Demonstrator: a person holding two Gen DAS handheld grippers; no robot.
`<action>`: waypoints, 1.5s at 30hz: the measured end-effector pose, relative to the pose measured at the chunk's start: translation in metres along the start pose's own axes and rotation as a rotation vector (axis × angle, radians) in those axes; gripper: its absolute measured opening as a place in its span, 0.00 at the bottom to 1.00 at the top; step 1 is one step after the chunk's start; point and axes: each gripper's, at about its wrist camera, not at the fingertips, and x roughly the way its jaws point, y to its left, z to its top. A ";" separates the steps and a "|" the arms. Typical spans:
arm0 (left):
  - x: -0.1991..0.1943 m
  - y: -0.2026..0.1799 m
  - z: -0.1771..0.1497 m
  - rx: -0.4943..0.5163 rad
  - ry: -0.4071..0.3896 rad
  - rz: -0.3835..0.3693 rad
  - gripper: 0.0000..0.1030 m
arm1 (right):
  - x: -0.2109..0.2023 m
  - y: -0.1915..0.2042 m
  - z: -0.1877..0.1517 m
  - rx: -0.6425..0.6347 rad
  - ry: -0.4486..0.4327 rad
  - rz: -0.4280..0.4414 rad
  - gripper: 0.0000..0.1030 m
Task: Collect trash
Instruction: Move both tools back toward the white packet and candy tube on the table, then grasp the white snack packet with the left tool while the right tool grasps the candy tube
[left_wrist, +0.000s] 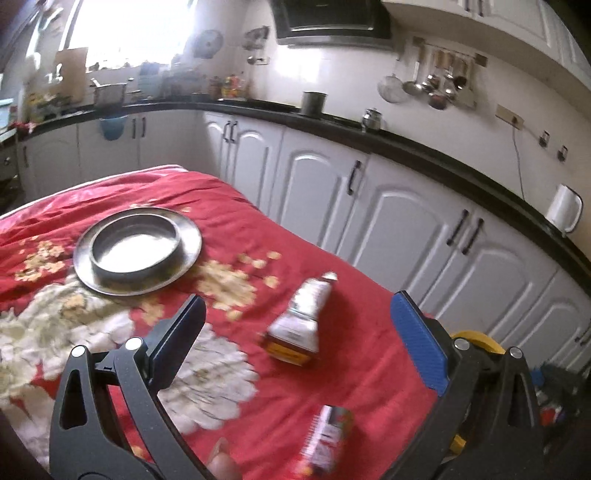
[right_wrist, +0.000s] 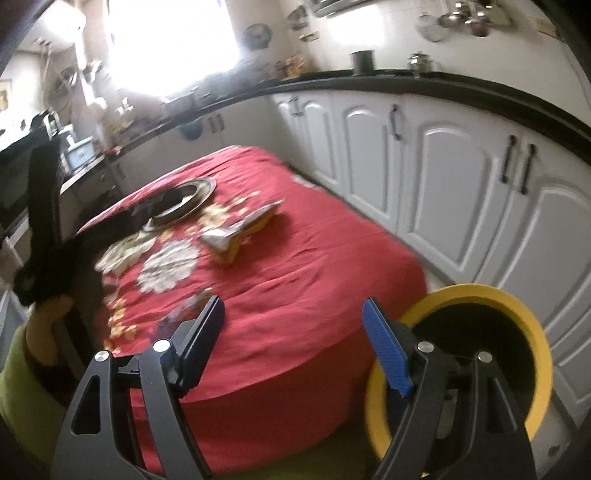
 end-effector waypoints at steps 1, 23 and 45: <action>0.001 0.006 0.003 -0.002 0.003 0.007 0.89 | 0.003 0.006 0.000 -0.006 0.007 0.011 0.72; 0.094 0.022 0.010 0.113 0.276 -0.124 0.89 | 0.112 0.077 -0.009 0.041 0.238 0.181 0.64; 0.142 0.003 -0.017 0.077 0.450 -0.227 0.49 | 0.080 0.000 -0.005 0.115 0.214 0.147 0.31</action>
